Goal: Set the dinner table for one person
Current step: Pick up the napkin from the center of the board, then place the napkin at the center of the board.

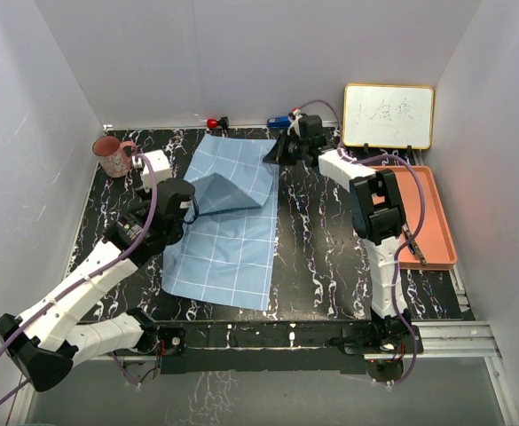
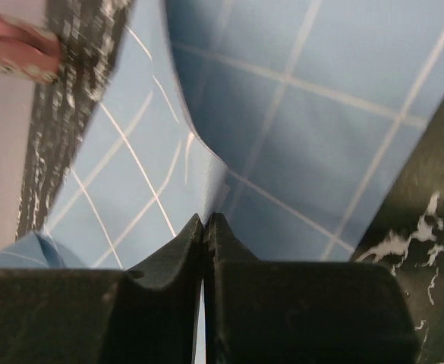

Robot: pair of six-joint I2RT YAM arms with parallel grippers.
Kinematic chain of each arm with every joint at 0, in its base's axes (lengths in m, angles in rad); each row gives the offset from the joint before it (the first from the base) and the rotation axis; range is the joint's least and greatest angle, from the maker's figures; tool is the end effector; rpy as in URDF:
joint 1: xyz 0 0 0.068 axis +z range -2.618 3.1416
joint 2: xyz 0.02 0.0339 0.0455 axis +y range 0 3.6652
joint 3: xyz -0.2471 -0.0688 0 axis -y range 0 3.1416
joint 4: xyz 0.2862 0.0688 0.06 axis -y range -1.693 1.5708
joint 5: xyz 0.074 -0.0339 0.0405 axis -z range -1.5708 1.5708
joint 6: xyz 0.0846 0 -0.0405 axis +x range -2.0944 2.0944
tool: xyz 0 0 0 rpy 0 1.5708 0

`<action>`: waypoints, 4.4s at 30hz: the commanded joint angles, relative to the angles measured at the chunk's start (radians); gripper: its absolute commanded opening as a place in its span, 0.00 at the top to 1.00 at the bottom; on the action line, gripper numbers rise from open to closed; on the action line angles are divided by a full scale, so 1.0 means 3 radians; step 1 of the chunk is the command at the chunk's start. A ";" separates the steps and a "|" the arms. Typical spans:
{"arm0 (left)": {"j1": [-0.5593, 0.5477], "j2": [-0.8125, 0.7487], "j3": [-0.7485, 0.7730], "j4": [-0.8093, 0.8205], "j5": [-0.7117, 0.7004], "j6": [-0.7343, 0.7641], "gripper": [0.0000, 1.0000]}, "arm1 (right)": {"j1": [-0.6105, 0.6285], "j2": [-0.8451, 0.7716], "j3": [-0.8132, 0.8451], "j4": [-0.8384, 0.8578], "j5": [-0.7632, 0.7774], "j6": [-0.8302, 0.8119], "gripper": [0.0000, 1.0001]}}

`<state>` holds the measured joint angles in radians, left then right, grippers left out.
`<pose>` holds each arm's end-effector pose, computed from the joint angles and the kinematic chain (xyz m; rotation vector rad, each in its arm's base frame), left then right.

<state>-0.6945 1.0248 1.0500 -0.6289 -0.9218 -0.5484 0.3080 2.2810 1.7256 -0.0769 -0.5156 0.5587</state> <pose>0.2577 -0.1270 0.3208 -0.3485 1.8935 0.1826 0.5353 0.2141 0.1137 -0.0174 2.3080 1.0345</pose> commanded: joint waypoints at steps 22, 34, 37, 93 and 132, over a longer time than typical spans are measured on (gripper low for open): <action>0.0050 -0.0251 0.0879 0.2515 -0.1090 0.2857 1.00 | -0.0009 -0.3470 -0.0403 0.0214 0.2053 -0.0851 1.00; 0.0049 0.0099 0.1980 0.3000 -0.0488 0.3571 1.00 | -0.0009 -0.4290 -0.0115 0.0240 0.2188 -0.1103 1.00; 0.0048 0.0175 0.2271 0.2740 -0.0128 0.3438 1.00 | -0.0009 -0.4375 0.0047 0.0182 0.2141 -0.1143 1.00; 0.0409 0.1125 0.1887 -0.0316 0.0010 0.0641 1.00 | -0.0009 -0.3637 -0.0625 -0.1891 0.2478 -0.0686 1.00; 0.1250 0.1724 0.1097 0.0915 0.0786 0.0739 1.00 | -0.0032 -0.2875 -0.1180 -0.0831 0.2452 -0.0756 1.00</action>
<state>-0.3611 1.4998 1.3540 -0.4004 -0.7361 -0.3161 0.3073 1.3602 1.3823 -0.5156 0.1883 0.3416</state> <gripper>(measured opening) 0.010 0.009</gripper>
